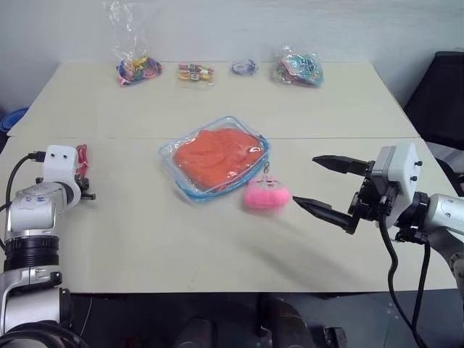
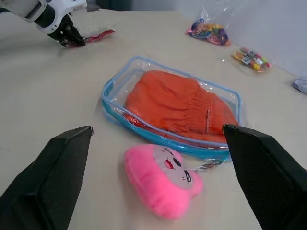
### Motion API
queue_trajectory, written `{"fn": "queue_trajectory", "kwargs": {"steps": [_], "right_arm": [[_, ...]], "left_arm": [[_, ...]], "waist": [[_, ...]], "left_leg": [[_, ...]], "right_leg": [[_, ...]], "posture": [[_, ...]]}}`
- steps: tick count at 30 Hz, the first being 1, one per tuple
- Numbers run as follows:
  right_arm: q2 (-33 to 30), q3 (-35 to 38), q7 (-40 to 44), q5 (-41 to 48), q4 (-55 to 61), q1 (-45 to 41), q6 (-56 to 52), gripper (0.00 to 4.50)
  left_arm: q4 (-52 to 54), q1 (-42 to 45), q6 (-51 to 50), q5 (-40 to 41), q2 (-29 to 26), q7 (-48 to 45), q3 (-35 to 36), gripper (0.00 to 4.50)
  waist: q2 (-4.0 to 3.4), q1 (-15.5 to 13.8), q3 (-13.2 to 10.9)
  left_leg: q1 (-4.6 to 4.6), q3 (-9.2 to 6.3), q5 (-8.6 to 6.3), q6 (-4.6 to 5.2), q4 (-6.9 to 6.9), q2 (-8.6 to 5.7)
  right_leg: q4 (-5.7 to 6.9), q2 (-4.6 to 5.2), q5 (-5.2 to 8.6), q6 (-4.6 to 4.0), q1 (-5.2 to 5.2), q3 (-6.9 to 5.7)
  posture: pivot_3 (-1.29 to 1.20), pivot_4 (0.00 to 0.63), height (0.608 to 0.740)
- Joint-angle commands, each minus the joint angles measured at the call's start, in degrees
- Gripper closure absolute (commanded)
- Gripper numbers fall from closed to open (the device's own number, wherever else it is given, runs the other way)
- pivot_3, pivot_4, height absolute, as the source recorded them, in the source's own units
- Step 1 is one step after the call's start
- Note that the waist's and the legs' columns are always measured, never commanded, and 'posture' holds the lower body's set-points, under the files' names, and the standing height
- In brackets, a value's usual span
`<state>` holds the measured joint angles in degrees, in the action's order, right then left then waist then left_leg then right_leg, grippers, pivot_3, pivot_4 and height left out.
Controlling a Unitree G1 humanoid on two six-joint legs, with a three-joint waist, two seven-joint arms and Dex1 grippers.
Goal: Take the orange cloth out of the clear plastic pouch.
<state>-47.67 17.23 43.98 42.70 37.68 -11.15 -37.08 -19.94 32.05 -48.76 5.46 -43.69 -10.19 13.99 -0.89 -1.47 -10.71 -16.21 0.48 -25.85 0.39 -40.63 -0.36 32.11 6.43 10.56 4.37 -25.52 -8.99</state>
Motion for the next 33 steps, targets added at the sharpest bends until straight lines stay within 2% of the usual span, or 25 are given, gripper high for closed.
{"fn": "queue_trajectory", "kwargs": {"steps": [1, 6, 8, 11, 14, 16, 18, 24, 29, 33], "right_arm": [[-1.59, -0.61, 1.95, -1.03, -1.0, -1.42, 1.87, 0.0], [-1.95, -0.22, 2.51, -1.91, -2.06, -1.06, 2.53, 0.0], [-1.97, -0.08, 2.53, -2.18, -2.09, -0.54, 2.71, 0.0], [-1.95, 0.13, 2.18, -2.36, -1.61, 0.27, 2.71, 0.0], [-1.92, 0.73, 1.8, -2.77, -0.81, 1.22, 2.58, 0.0], [-2.03, 1.22, 1.43, -2.85, -0.43, 1.81, 2.51, 0.0], [-2.14, 1.86, 1.13, -2.94, 0.12, 2.76, 2.44, 0.0], [-2.13, 4.06, -0.55, -2.78, 2.04, 5.09, 1.6, 0.0], [-1.68, 5.35, -1.86, -2.88, 3.96, 7.43, 1.27, 0.0], [-1.49, 5.99, -2.58, -2.84, 4.82, 8.54, 1.08, 0.0]], "left_arm": [[2.84, -4.02, 0.75, -1.16, -2.41, 0.5, 3.31, 1.99], [6.66, -2.57, 2.93, 3.79, -7.18, -7.56, 7.73, 1.91], [10.47, -0.41, 3.5, 8.91, -8.65, -15.26, 8.17, 1.91], [21.29, 1.74, 4.77, 16.51, -11.84, -30.05, 4.22, 1.91], [30.26, 2.04, 4.16, 19.85, -13.45, -37.89, -2.08, 1.91], [34.0, 2.93, 3.81, 19.9, -12.94, -39.94, -6.8, 1.91], [38.29, 3.19, 5.23, 18.92, -12.24, -41.67, -12.1, 1.91], [42.34, 3.11, 13.87, 7.59, -10.58, -42.2, -26.94, 1.91], [40.14, 4.2, 16.64, -0.33, -7.97, -38.29, -32.93, 1.91], [37.53, 5.94, 16.63, -3.71, -4.98, -34.66, -34.03, 1.91]], "waist": [[0.0, 0.08, 0.0], [0.0, 0.19, 0.0], [0.07, 0.26, -0.01], [0.07, 0.03, -0.02], [0.1, -0.41, -0.03], [0.09, -0.24, -0.03], [0.07, -0.03, -0.04], [-0.05, 0.52, -0.1], [-0.05, 0.35, -0.1], [-0.04, -0.01, -0.1]], "left_leg": [[0.0, 0.01, 0.0, -0.01, 0.01, 0.02], [0.02, 0.06, -0.02, -0.03, 0.01, 0.03], [0.02, 0.08, -0.02, -0.04, 0.01, 0.05], [0.04, 0.06, -0.03, -0.06, -0.02, 0.06], [-0.26, -0.11, -0.06, -0.05, -0.37, 0.09], [-0.29, -0.1, -0.09, -0.06, -0.41, 0.08], [-0.22, -0.01, -0.1, -0.07, -0.37, 0.05], [-0.16, 0.29, -0.13, -0.13, -0.27, 0.17], [-0.16, 0.29, -0.13, -0.13, -0.28, 0.16], [-0.2, 0.28, -0.14, -0.09, -0.33, 0.14]], "right_leg": [[0.0, 0.0, 0.0, 0.0, 0.0, 0.0], [0.04, -0.02, 0.01, -0.02, -0.01, 0.01], [0.05, -0.03, 0.01, -0.03, -0.05, 0.0], [0.07, -0.02, 0.02, -0.05, -0.16, -0.03], [0.07, 0.13, 0.02, -0.05, -0.17, -0.15], [0.05, 0.16, 0.01, -0.04, -0.16, -0.12], [0.04, 0.16, 0.0, -0.02, -0.15, -0.1], [0.21, -0.1, 0.06, -0.13, -0.05, 0.04], [0.21, -0.12, 0.07, -0.14, -0.05, 0.06], [0.22, -0.1, 0.06, -0.13, -0.05, 0.07]], "posture": [[0.0, 0.15, 0.74], [0.0, 0.15, 0.74], [0.0, 0.15, 0.74], [0.0, 0.15, 0.74], [0.0, 0.15, 0.74], [0.0, 0.15, 0.74], [0.0, 0.15, 0.74], [0.0, 0.15, 0.74], [0.0, 0.15, 0.74], [0.0, 0.15, 0.74]]}}
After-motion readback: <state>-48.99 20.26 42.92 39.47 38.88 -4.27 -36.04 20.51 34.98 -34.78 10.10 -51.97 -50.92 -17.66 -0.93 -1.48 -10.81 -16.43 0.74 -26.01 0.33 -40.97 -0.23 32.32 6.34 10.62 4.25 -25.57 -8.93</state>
